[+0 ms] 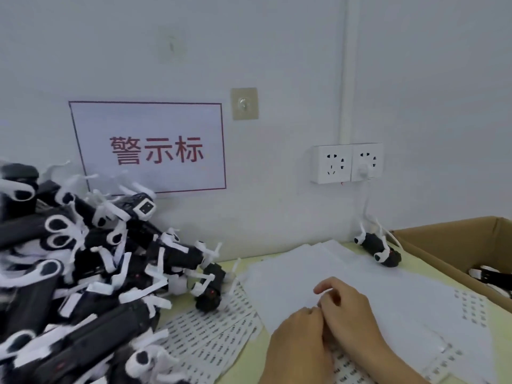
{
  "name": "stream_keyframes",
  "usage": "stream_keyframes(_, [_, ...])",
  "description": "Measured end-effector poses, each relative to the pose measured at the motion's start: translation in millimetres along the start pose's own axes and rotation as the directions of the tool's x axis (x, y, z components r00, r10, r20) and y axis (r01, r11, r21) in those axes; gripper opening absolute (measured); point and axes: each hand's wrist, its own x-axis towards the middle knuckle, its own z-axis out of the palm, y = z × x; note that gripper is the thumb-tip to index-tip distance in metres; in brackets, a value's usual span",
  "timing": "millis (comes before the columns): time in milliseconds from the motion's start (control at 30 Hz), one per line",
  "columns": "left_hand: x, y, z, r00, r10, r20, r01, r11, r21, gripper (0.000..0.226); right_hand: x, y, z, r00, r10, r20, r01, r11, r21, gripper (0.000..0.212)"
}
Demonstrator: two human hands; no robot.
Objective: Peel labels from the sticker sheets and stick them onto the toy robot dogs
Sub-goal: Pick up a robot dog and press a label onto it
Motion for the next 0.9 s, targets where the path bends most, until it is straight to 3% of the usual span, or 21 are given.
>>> stream_keyframes(67, [-3.9, -3.1, -4.8, 1.000, 0.002, 0.028, -0.003, 1.000, 0.018, 0.032, -0.6, -0.7, 0.8, 1.000, -0.007, 0.014, 0.008, 0.999, -0.037, 0.033])
stream_keyframes(133, [-7.9, -4.4, -11.5, 1.000, 0.015, 0.003, -0.015, 0.983, 0.183, 0.032, -0.3, -0.5, 3.0, 1.000, -0.019, 0.017, 0.020, 0.998, -0.065, 0.031])
stream_keyframes(233, [-7.5, -9.1, -24.6, 0.992, 0.023, -0.125, 0.035, 0.898, 0.440, 0.046, -2.0, -0.5, 5.6, 0.999, -0.025, 0.039, 0.029, 0.993, -0.117, 0.027])
stream_keyframes(300, [-2.6, -14.6, -32.6, 0.963, 0.017, -0.270, 0.129, 0.849, 0.513, 0.055, -2.6, -1.2, 5.3, 0.999, -0.023, 0.043, 0.027, 0.993, -0.112, 0.025])
stream_keyframes(400, [3.7, -23.9, -42.0, 0.894, -0.093, -0.438, 0.314, 0.829, 0.464, 0.069, -3.1, -0.7, 4.8, 0.999, -0.019, 0.048, 0.024, 0.995, -0.099, 0.024])
stream_keyframes(533, [7.6, -43.3, -34.0, 0.837, -0.240, -0.492, 0.431, 0.843, 0.323, 0.065, -2.9, -0.2, 4.7, 0.997, -0.031, 0.067, 0.036, 0.995, -0.088, 0.025])
stream_keyframes(900, [1.0, -60.8, -30.9, 0.807, -0.230, -0.544, 0.372, 0.913, 0.167, 0.035, -0.2, 4.5, 6.3, 0.995, -0.041, 0.086, 0.049, 0.995, -0.093, 0.025])
